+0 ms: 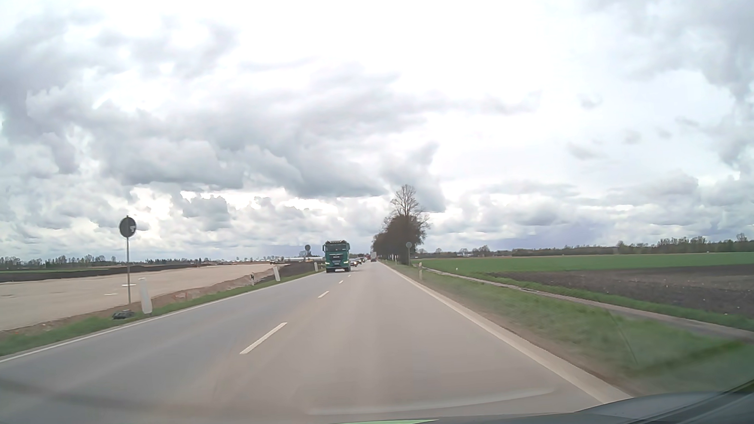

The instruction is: Follow the waypoints while adhering to traffic rules and regulations

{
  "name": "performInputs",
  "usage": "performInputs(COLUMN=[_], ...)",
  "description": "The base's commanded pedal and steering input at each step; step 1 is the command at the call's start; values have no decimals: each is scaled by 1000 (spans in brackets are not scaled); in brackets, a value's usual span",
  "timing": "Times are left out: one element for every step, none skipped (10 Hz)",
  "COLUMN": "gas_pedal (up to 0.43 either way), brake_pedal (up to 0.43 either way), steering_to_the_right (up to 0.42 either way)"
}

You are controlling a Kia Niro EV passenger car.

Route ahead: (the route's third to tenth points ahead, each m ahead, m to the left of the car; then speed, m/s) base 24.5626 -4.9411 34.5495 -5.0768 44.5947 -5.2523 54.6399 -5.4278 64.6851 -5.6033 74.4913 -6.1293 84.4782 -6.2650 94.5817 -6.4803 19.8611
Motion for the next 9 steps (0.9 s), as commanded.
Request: performInputs(gas_pedal=[260,228,197,177,169,169,157,157,157], brake_pedal=[0,0,0,0,0,0,0,0,0], steering_to_the_right=[2,2,2,2,2,2,2,2,2])
